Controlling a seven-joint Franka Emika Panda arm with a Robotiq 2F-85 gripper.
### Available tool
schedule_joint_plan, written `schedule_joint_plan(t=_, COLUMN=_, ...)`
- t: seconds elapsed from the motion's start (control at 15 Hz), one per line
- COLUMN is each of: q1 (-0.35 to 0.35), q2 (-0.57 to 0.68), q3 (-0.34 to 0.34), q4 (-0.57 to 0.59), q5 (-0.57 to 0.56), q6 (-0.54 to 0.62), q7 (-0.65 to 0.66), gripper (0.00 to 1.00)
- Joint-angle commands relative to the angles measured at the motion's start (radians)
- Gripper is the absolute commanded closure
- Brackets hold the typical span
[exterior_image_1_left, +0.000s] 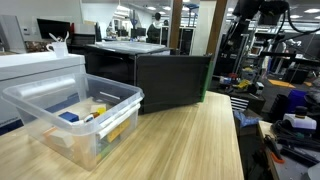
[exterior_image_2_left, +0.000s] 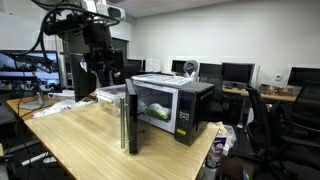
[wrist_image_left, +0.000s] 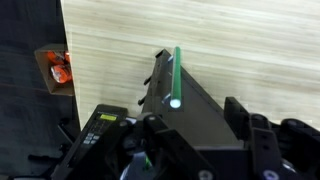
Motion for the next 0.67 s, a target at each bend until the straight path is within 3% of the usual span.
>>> schedule_joint_plan(t=0.0, q1=0.049, q2=-0.057, q3=-0.054, q4=0.068, q5=0.075, q6=-0.036, q7=0.011, gripper=0.03)
schedule_joint_plan(t=0.6, q1=0.145, q2=0.199, q3=-0.139, q4=0.263, q5=0.235, q6=0.036, q7=0.033, gripper=0.00)
